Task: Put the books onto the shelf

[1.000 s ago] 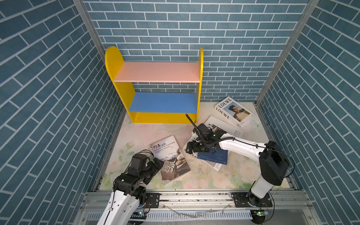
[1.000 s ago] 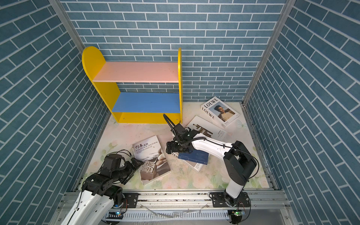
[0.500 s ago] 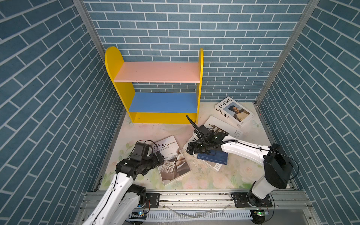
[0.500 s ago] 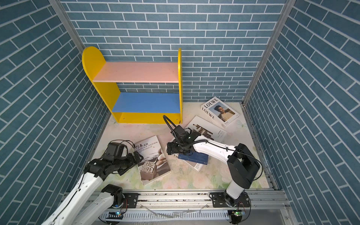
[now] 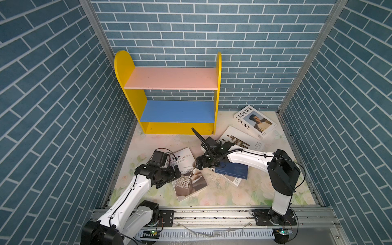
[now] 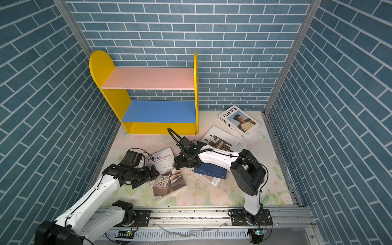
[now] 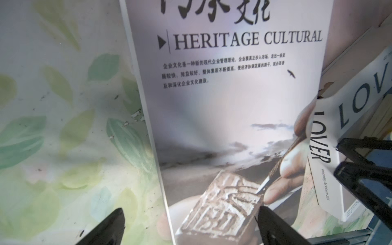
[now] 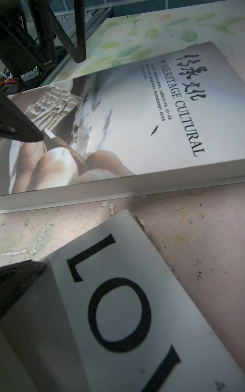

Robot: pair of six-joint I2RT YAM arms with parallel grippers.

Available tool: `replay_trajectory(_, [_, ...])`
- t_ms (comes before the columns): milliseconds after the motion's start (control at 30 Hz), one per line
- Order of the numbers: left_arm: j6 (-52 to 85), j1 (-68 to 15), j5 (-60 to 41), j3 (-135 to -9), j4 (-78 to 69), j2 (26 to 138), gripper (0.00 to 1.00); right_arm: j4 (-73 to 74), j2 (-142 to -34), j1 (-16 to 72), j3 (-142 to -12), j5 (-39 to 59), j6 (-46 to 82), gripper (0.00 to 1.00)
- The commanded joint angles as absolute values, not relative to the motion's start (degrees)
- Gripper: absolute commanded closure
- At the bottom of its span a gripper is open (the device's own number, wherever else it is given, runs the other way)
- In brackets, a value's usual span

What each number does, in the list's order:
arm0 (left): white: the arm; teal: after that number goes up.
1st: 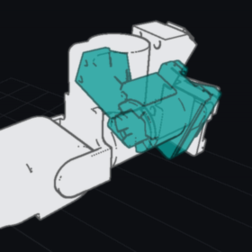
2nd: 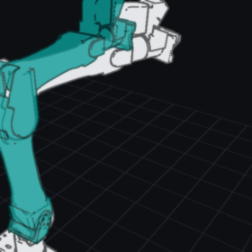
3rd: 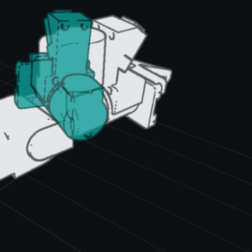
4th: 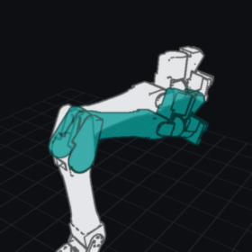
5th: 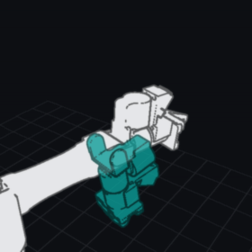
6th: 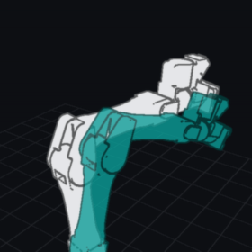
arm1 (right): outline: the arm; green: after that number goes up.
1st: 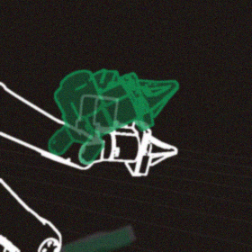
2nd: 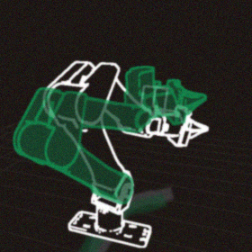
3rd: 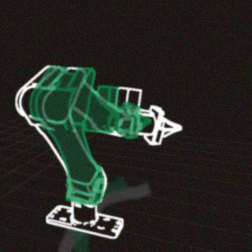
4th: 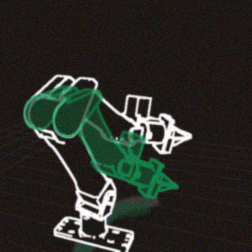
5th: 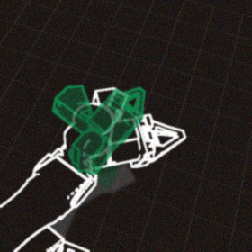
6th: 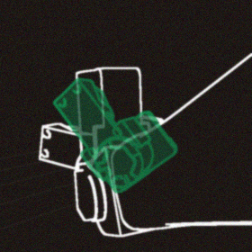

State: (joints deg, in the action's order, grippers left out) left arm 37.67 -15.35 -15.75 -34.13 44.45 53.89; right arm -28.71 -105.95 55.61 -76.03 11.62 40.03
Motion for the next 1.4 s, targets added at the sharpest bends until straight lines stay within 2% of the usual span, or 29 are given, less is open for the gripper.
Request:
replay_trajectory(0, [37.0,-14.9,-15.2,-33.4,42.7,52.7,0.0,-30.3,-105.3,55.8,-75.6,10.7,39.2,0.12])
replay_trajectory(233, [39.5,-13.3,-14.9,-30.7,39.4,46.9,0.0,-29.9,-105.5,55.9,-75.5,10.1,38.1,0.12])
replay_trajectory(567, [42.7,-12.2,-16.1,-28.0,33.4,47.1,0.0,-28.9,-106.9,55.8,-76.4,12.4,36.3,0.12])
replay_trajectory(867, [43.5,-12.1,-14.8,-28.0,37.2,44.6,0.0,-28.7,-103.6,55.8,-72.4,10.3,36.5,0.12])
replay_trajectory(1367, [46.0,-11.2,-19.3,-22.9,31.9,47.3,0.0,-29.5,-113.0,55.8,-80.8,18.4,31.1,0.12])
